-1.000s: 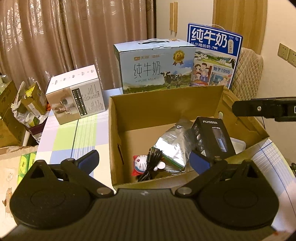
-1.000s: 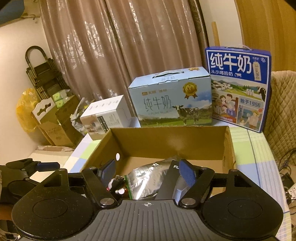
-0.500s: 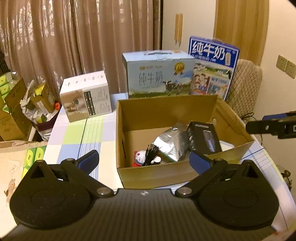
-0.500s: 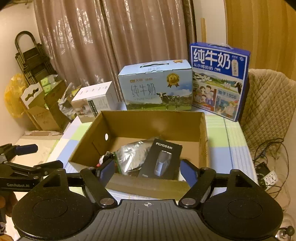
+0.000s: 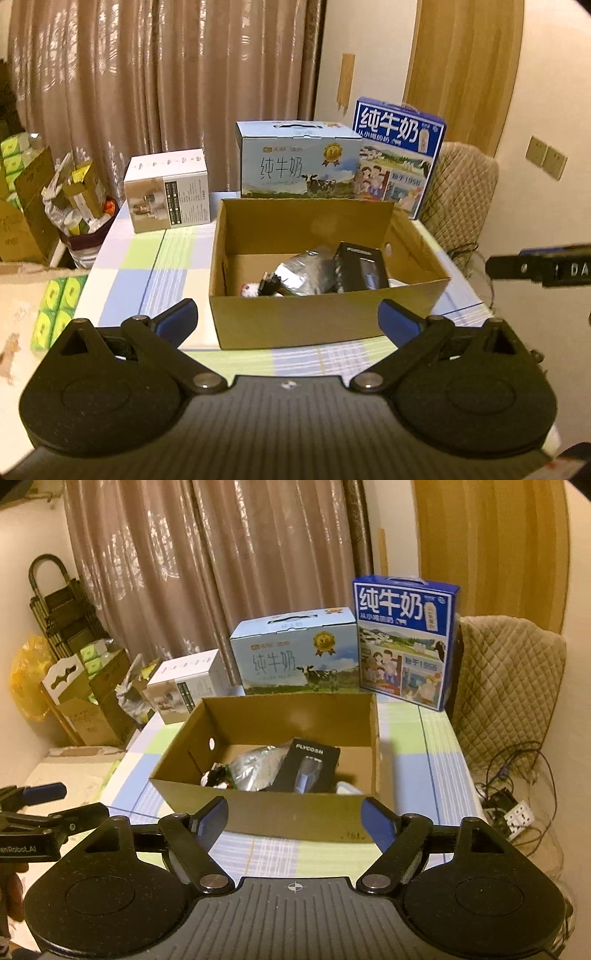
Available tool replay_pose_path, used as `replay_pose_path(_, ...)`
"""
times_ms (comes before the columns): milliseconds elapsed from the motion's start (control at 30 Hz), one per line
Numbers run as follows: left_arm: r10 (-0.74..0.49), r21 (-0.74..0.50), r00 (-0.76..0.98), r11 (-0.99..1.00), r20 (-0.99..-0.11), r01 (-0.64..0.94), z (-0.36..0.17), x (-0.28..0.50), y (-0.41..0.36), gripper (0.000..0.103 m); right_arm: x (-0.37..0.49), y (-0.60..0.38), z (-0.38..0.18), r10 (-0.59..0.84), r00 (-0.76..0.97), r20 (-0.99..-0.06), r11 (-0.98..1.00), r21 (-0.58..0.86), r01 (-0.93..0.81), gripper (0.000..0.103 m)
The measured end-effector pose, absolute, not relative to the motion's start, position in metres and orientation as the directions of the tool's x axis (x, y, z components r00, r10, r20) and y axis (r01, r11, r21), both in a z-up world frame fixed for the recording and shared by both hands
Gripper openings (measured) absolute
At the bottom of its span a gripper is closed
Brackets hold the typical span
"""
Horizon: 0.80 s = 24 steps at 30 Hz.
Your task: Organize objects
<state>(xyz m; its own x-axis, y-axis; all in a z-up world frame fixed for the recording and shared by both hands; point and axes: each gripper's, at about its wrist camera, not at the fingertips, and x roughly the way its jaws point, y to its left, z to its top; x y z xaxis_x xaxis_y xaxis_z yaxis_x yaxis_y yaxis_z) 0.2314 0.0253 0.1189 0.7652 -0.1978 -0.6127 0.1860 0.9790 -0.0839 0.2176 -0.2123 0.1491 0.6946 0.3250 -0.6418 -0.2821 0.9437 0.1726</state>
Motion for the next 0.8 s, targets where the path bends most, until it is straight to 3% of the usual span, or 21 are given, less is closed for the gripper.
replay_pose_path(367, -0.168, -0.108, 0.776, 0.986, -0.608, 0.129, 0.123, 0.172, 0.026, 0.102, 0.161, -0.225, 0.14, 0.27, 0.725, -0.634, 0.957, 0.096, -0.273, 0.076)
replay_pose_path(567, -0.18, -0.129, 0.774, 0.983, -0.607, 0.127, 0.123, 0.143, 0.023, 0.102, 0.116, -0.234, 0.131, 0.294, 0.742, -0.603, 0.955, 0.153, -0.254, 0.076)
replay_pose_path(800, -0.202, -0.18, 0.752, 0.977, -0.628, 0.112, 0.111, 0.104, 0.021, 0.102, 0.075, -0.238, 0.115, 0.302, 0.716, -0.629, 0.953, 0.195, -0.231, 0.077)
